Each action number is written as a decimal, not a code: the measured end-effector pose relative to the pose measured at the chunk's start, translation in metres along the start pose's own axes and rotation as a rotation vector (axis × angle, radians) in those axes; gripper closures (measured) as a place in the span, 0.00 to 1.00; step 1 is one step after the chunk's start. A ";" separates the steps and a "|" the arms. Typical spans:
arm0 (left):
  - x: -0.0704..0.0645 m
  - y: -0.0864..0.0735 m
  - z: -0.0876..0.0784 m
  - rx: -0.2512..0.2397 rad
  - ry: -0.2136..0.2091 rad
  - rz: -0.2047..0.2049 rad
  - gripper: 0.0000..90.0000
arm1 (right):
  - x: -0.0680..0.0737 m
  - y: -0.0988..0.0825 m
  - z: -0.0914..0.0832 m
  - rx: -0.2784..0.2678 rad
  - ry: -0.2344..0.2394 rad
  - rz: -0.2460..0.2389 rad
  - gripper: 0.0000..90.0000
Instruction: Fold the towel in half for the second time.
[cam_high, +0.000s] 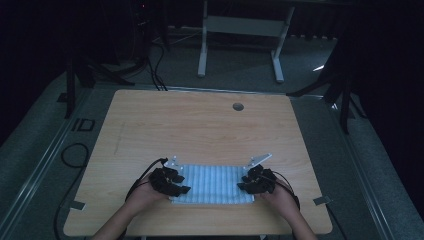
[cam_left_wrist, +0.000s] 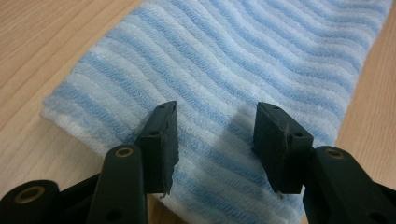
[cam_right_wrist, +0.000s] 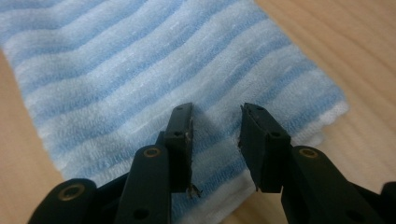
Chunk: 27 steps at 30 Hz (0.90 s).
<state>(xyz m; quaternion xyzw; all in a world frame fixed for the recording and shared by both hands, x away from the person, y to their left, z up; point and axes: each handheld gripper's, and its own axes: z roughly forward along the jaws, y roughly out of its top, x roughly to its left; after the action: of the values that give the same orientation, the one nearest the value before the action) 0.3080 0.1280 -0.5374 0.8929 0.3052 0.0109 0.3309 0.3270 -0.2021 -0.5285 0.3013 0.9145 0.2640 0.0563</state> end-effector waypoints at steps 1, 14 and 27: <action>0.001 0.001 0.000 0.000 0.001 0.001 0.55 | -0.002 0.001 0.000 0.000 0.000 0.006 0.71; 0.018 0.007 0.001 -0.006 0.039 -0.014 0.55 | -0.024 0.022 0.012 -0.003 -0.021 0.035 0.71; 0.058 0.024 0.005 -0.023 0.084 -0.059 0.55 | -0.050 0.053 0.029 -0.002 -0.034 0.076 0.67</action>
<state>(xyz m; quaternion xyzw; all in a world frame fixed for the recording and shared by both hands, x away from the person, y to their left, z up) 0.3689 0.1426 -0.5380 0.8785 0.3446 0.0421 0.3283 0.4032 -0.1820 -0.5284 0.3400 0.9011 0.2620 0.0619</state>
